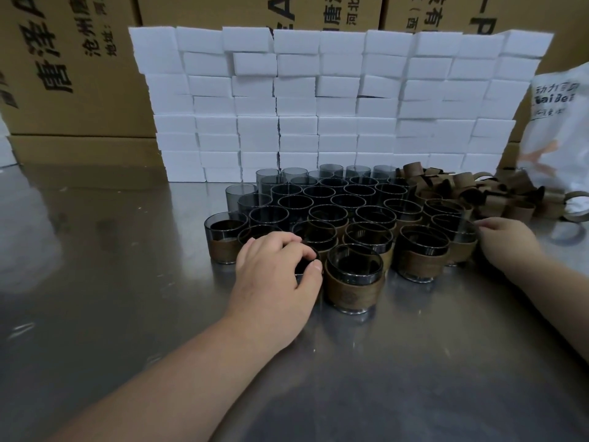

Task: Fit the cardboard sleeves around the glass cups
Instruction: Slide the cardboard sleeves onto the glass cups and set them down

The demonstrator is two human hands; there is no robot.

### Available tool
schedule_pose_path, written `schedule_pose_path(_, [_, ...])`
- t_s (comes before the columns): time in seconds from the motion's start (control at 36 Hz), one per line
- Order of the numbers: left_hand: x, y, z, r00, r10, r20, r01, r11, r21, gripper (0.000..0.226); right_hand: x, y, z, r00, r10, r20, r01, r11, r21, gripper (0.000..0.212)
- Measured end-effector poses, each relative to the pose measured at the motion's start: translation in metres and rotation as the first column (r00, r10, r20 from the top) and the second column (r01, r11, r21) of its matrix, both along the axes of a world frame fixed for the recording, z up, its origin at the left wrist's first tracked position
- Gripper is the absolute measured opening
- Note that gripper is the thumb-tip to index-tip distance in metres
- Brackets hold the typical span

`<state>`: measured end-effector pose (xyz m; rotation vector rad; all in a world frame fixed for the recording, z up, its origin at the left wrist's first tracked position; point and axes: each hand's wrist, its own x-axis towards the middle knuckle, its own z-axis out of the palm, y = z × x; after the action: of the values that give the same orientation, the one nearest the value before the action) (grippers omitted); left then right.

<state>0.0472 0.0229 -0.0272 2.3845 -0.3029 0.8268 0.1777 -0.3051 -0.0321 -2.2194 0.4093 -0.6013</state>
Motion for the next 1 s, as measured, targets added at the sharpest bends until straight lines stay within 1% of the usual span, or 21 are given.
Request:
schedule_pose_path(0.08, [0.0, 0.0, -0.001, 1.0, 0.006, 0.004, -0.006, 1.0, 0.004, 0.025, 0.002, -0.001, -0.003, 1.0, 0.009, -0.011, -0.01, 0.999, -0.031, 0.026])
schedule_pose_path(0.17, [0.002, -0.001, -0.002, 1.0, 0.005, 0.022, -0.005, 1.0, -0.005, 0.022, 0.006, -0.005, -0.002, 0.999, 0.012, 0.041, -0.012, 1.0, 0.003, 0.029])
schedule_pose_path(0.22, [0.003, -0.001, -0.002, 0.999, 0.0, 0.039, 0.001, 1.0, -0.008, 0.021, 0.008, -0.006, 0.001, 0.997, 0.036, 0.064, -0.035, 0.999, -0.015, 0.036])
schedule_pose_path(0.28, [0.004, 0.0, -0.004, 0.998, -0.003, 0.06, 0.003, 1.0, 0.0, 0.019, 0.009, -0.007, 0.005, 0.996, 0.078, 0.05, -0.07, 0.988, -0.138, 0.047])
schedule_pose_path(0.33, [0.005, 0.0, -0.005, 0.997, -0.004, 0.082, 0.003, 1.0, 0.005, 0.016, 0.012, -0.009, 0.007, 0.993, 0.114, 0.008, -0.107, 0.956, -0.273, 0.056])
schedule_pose_path(0.39, [0.005, 0.0, -0.006, 0.996, -0.006, 0.094, 0.006, 1.0, 0.004, 0.016, 0.015, -0.012, 0.009, 0.991, 0.122, -0.058, -0.135, 0.925, -0.355, 0.063])
schedule_pose_path(0.47, [0.005, -0.001, -0.006, 0.996, 0.001, 0.094, -0.001, 1.0, -0.001, 0.028, 0.021, -0.016, 0.013, 0.981, 0.13, -0.146, -0.183, 0.868, -0.462, 0.071])
schedule_pose_path(0.53, [0.005, -0.001, -0.006, 0.996, 0.001, 0.091, -0.001, 1.0, -0.005, 0.031, 0.027, -0.015, 0.016, 0.97, 0.131, -0.206, -0.222, 0.825, -0.52, 0.069])
schedule_pose_path(0.61, [0.006, -0.001, -0.006, 0.996, 0.0, 0.088, 0.0, 1.0, -0.002, 0.031, 0.033, -0.013, 0.025, 0.94, 0.101, -0.325, -0.277, 0.783, -0.558, 0.064])
schedule_pose_path(0.67, [0.006, -0.001, -0.005, 0.996, 0.003, 0.087, -0.003, 1.0, 0.003, 0.031, 0.034, -0.012, 0.03, 0.933, 0.092, -0.349, -0.297, 0.744, -0.599, 0.057])
schedule_pose_path(0.72, [0.006, -0.001, -0.005, 0.996, 0.006, 0.086, -0.006, 1.0, 0.003, 0.032, 0.034, -0.011, 0.035, 0.929, 0.079, -0.362, -0.316, 0.681, -0.66, 0.047])
schedule_pose_path(0.78, [0.006, 0.0, -0.005, 0.996, 0.008, 0.086, -0.008, 1.0, 0.007, 0.032, 0.032, -0.01, 0.041, 0.911, 0.03, -0.41, -0.34, 0.616, -0.71, 0.037])
schedule_pose_path(0.86, [0.006, -0.001, -0.005, 0.996, 0.002, 0.087, -0.002, 1.0, 0.005, 0.032, 0.031, -0.011, 0.052, 0.874, -0.038, -0.484, -0.389, 0.543, -0.744, 0.029])
schedule_pose_path(0.92, [0.006, -0.001, -0.005, 0.996, 0.001, 0.087, -0.001, 1.0, -0.001, 0.031, 0.035, -0.014, 0.062, 0.882, -0.037, -0.47, -0.38, 0.535, -0.755, 0.03])
schedule_pose_path(0.94, [0.006, -0.001, -0.005, 0.996, 0.002, 0.087, -0.001, 1.0, -0.002, 0.031, 0.036, -0.014, 0.067, 0.9, -0.027, -0.435, -0.348, 0.556, -0.755, 0.029])
schedule_pose_path(1.0, [0.006, -0.001, -0.005, 0.996, 0.003, 0.089, -0.003, 1.0, 0.001, 0.03, 0.037, -0.006, 0.08, 0.944, 0.005, -0.331, -0.259, 0.631, -0.731, 0.022])
